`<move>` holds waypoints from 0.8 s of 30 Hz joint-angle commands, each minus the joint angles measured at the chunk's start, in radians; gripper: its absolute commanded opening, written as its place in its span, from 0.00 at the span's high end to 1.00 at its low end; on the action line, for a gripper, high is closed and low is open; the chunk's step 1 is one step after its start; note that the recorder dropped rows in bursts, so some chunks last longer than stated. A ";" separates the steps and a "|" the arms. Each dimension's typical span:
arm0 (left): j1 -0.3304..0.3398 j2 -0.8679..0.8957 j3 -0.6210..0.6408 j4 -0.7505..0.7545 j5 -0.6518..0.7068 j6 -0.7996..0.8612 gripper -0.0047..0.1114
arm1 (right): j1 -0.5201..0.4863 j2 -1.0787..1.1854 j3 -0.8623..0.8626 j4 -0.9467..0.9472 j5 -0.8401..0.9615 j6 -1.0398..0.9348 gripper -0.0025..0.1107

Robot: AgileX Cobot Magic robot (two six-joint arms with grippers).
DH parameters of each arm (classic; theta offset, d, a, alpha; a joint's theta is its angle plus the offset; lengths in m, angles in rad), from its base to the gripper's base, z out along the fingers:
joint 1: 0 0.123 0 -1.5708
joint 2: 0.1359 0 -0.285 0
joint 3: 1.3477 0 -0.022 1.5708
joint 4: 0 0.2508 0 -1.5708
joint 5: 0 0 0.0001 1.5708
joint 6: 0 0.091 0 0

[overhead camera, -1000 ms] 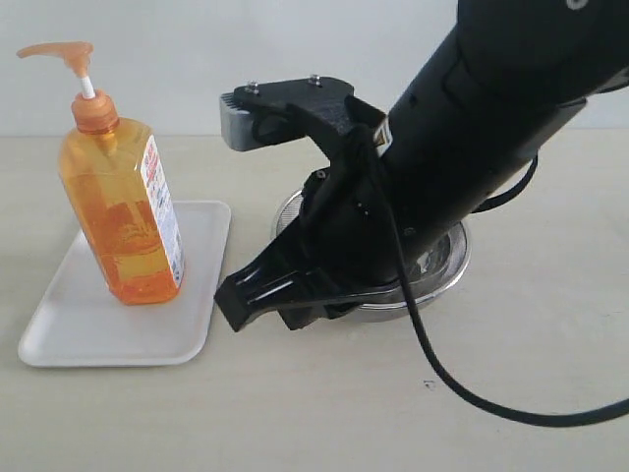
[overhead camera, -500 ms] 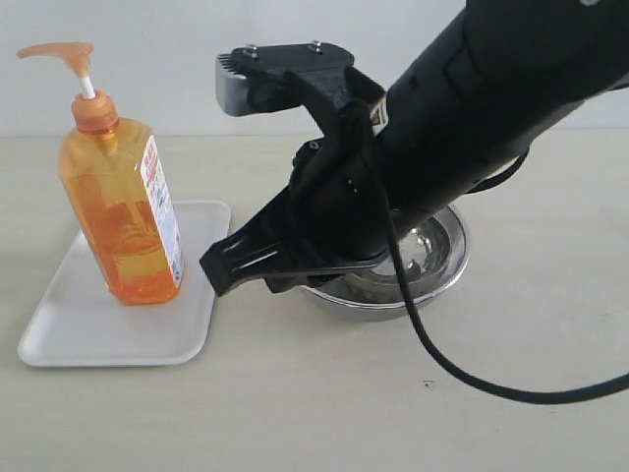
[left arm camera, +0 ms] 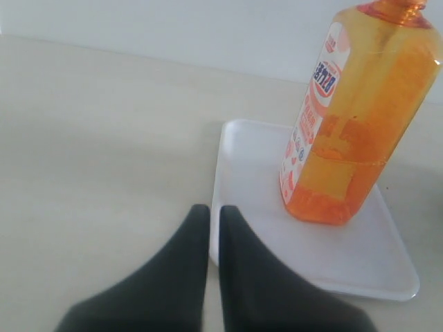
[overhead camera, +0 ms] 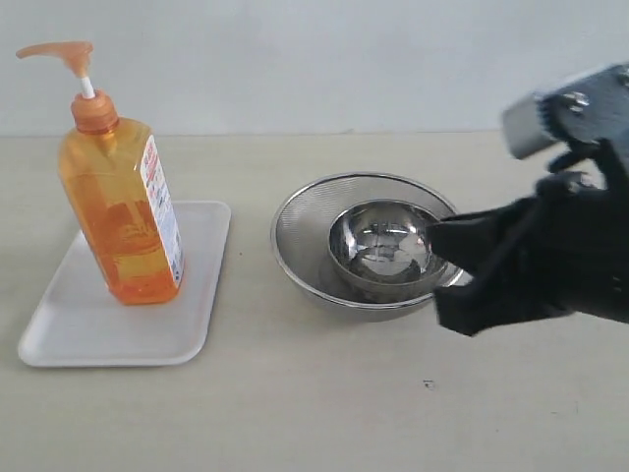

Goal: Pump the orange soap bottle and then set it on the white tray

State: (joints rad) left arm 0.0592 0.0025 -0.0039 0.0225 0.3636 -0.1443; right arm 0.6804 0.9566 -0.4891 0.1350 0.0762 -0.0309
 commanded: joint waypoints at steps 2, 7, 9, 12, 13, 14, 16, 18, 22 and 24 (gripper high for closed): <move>0.001 -0.002 0.004 0.002 0.000 0.004 0.92 | -0.262 -0.341 0.249 -0.007 -0.035 0.072 0.97; 0.001 -0.002 0.004 0.002 0.000 0.004 0.92 | -0.473 -0.731 0.438 -0.007 -0.035 0.076 0.97; 0.001 -0.002 0.004 0.002 0.000 0.004 0.92 | -0.551 -0.888 0.489 -0.007 -0.035 0.095 0.97; 0.001 -0.002 0.004 0.002 0.000 0.004 0.92 | -0.616 -0.957 0.489 -0.007 0.022 0.101 0.97; 0.001 -0.002 0.004 0.002 0.000 0.004 0.92 | -0.625 -0.957 0.489 -0.007 0.024 0.101 0.97; 0.001 -0.002 0.004 0.002 0.000 0.004 0.92 | -0.633 -0.957 0.489 -0.016 0.024 0.101 0.97; 0.001 -0.002 0.004 0.002 0.000 0.004 0.92 | -0.658 -0.957 0.489 -0.031 0.025 0.074 0.97; 0.001 -0.002 0.004 0.002 0.000 0.004 0.92 | -0.682 -0.957 0.489 -0.047 0.063 0.051 0.97; 0.001 -0.002 0.004 0.002 0.000 0.004 0.92 | -0.702 -0.957 0.489 -0.083 0.192 0.046 0.97; 0.001 -0.002 0.004 0.002 0.000 0.004 0.92 | -0.702 -0.957 0.489 -0.106 0.249 0.046 0.97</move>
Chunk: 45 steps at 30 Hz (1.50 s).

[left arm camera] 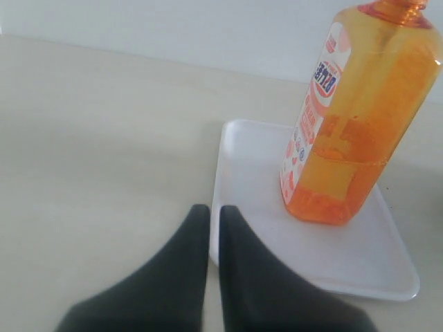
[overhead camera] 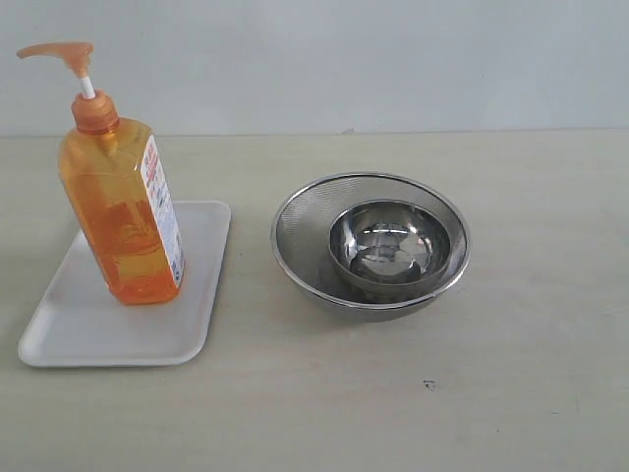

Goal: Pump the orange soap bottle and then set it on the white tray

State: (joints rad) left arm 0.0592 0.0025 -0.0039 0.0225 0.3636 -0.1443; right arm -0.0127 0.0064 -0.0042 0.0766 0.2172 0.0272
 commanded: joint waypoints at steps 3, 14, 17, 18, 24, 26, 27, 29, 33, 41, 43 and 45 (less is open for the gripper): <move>0.001 -0.002 0.004 0.002 0.000 0.004 0.92 | -0.009 -0.006 0.004 -0.060 0.133 -0.012 0.97; 0.001 -0.002 0.004 0.002 0.000 0.004 0.92 | -0.009 -0.006 0.004 -0.060 0.153 0.033 0.97; 0.001 -0.002 0.004 0.002 0.000 0.004 0.92 | -0.009 -0.006 0.004 -0.058 0.151 0.099 0.97; 0.001 -0.002 0.004 0.002 0.000 0.004 0.92 | -0.009 -0.006 0.004 -0.058 0.151 0.104 0.97; 0.001 -0.002 0.004 0.002 0.000 0.004 0.92 | -0.009 -0.006 0.004 -0.058 0.151 0.095 0.97; 0.001 -0.002 0.004 0.002 0.000 0.004 0.92 | -0.009 -0.006 0.004 -0.058 0.151 0.095 0.97; 0.001 -0.002 0.004 0.002 0.000 0.004 0.92 | -0.009 -0.006 0.004 -0.058 0.151 0.095 0.97; 0.001 -0.002 0.004 0.002 0.000 0.004 0.92 | -0.009 -0.006 0.004 -0.058 0.149 0.095 0.97; 0.001 -0.002 0.004 0.002 0.000 0.004 0.92 | -0.009 -0.006 0.004 -0.058 0.149 0.097 0.97; 0.001 -0.002 0.004 0.002 0.000 0.004 0.92 | -0.009 -0.006 0.004 -0.058 0.149 0.097 0.97; 0.001 -0.002 0.004 0.002 0.000 0.004 0.92 | -0.009 -0.006 0.004 -0.058 0.149 0.097 0.97; 0.001 -0.002 0.004 0.002 0.000 0.004 0.92 | -0.009 -0.006 0.004 -0.058 0.149 0.097 0.97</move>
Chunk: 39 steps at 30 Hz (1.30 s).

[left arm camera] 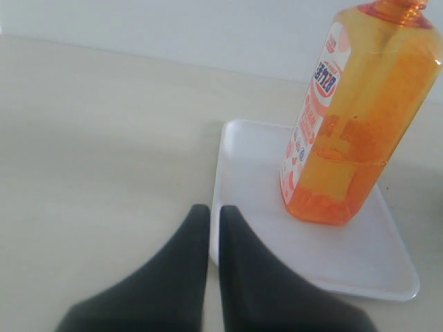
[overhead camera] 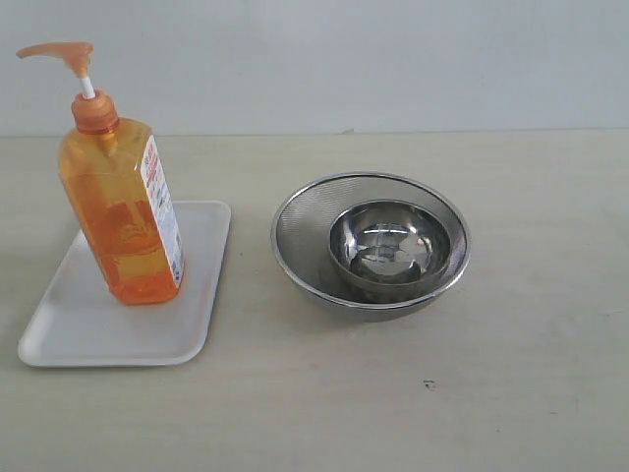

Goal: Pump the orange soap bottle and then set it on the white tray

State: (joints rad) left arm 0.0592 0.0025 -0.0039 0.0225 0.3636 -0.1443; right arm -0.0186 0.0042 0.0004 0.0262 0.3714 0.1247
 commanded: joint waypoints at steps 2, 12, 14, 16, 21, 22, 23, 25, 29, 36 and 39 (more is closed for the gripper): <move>0.001 -0.002 0.004 0.002 0.000 0.004 0.92 | -0.003 -0.004 0.000 -0.007 -0.005 0.000 0.97; 0.001 -0.002 0.004 0.002 0.000 0.004 0.92 | -0.003 -0.004 0.000 -0.007 -0.005 0.000 0.97; 0.001 -0.002 0.004 0.002 0.000 0.004 0.92 | -0.003 -0.004 0.000 -0.007 -0.005 0.000 0.97; 0.001 -0.002 0.004 0.002 0.000 0.004 0.92 | -0.003 -0.004 0.000 -0.007 -0.005 0.000 0.97; 0.001 -0.002 0.004 -0.016 -0.054 0.002 0.92 | -0.003 -0.004 0.000 -0.007 -0.005 0.000 0.97; 0.001 -0.002 0.004 -0.031 -0.096 0.002 0.92 | -0.003 -0.004 0.000 -0.007 -0.005 0.000 0.97; 0.001 -0.002 0.004 -0.043 -0.141 0.002 0.92 | -0.003 -0.004 0.000 -0.007 -0.005 0.000 0.97; 0.001 -0.002 0.004 -0.054 -0.221 0.002 0.92 | -0.003 -0.004 0.000 -0.007 -0.005 0.000 0.97; 0.001 -0.002 0.004 -0.159 -0.355 -0.045 0.92 | -0.003 -0.004 0.000 -0.007 -0.005 0.000 0.97; 0.001 -0.002 0.004 -0.176 -0.508 -0.091 0.92 | -0.003 -0.004 0.000 0.005 -0.002 0.000 0.97; 0.001 -0.002 0.004 -0.176 -0.510 -0.101 0.92 | -0.003 -0.004 0.000 0.005 -0.002 0.000 0.97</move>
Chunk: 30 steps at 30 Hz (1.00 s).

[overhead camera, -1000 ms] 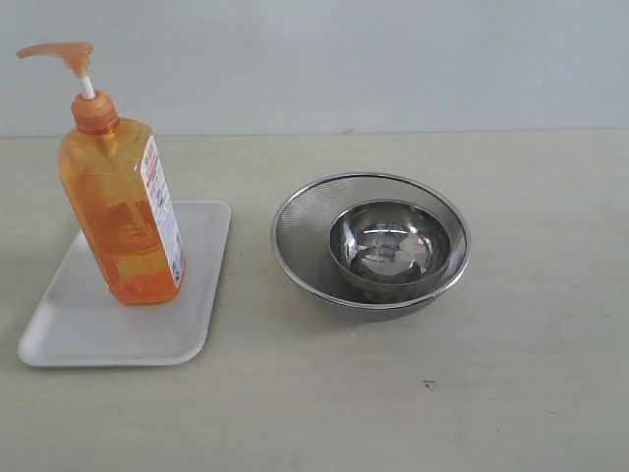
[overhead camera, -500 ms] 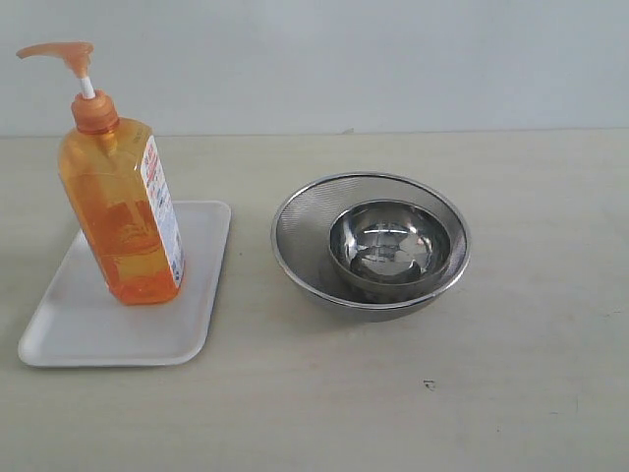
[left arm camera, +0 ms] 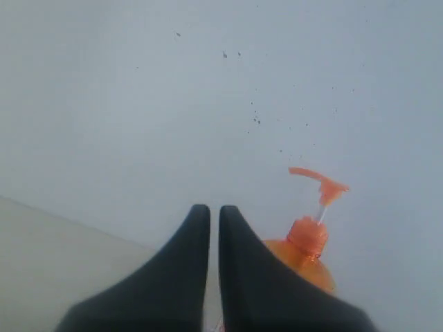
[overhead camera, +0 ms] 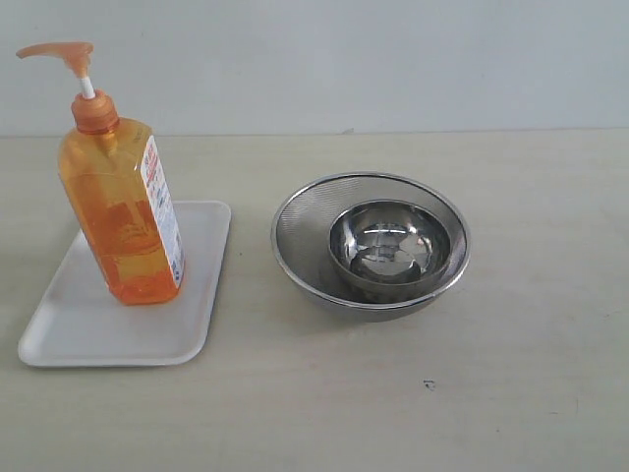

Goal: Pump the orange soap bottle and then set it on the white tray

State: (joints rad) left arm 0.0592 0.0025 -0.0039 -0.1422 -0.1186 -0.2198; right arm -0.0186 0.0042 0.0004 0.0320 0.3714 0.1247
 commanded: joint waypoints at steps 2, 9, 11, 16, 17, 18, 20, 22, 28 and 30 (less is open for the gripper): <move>0.001 -0.002 0.004 -0.011 -0.041 -0.062 0.92 | -0.003 -0.004 0.000 -0.001 -0.002 0.000 0.97; -0.002 0.077 -0.274 0.095 0.060 -0.260 0.92 | -0.003 -0.004 0.000 -0.001 -0.002 0.000 0.97; -0.002 0.173 -0.435 0.128 0.188 -0.231 0.92 | -0.003 -0.004 0.000 -0.001 -0.002 0.000 0.97; -0.002 0.334 -0.619 0.169 0.048 -0.013 0.92 | -0.003 -0.004 0.000 -0.001 -0.002 -0.003 0.97; -0.002 0.364 -0.619 0.185 0.009 -0.008 0.92 | -0.003 -0.004 0.000 -0.001 -0.002 -0.003 0.97; -0.002 0.446 -0.631 0.185 -0.022 -0.019 0.92 | -0.003 -0.004 0.000 -0.001 -0.002 -0.001 0.97; -0.002 0.621 -0.727 0.197 0.034 -0.030 0.92 | -0.003 -0.004 0.000 -0.001 -0.002 -0.001 0.97; -0.002 0.724 -0.817 0.212 0.173 -0.030 0.92 | -0.003 -0.004 0.000 -0.001 -0.002 -0.001 0.97; -0.051 0.768 -0.751 0.202 0.082 -0.028 0.92 | -0.003 -0.004 0.000 -0.001 -0.002 -0.001 0.97; -0.077 0.750 -0.654 0.202 -0.044 -0.060 0.92 | -0.003 -0.004 0.000 -0.001 -0.002 -0.001 0.97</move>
State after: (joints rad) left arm 0.0142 0.7737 -0.7570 0.0556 -0.0358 -0.2523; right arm -0.0186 0.0042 0.0004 0.0327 0.3736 0.1247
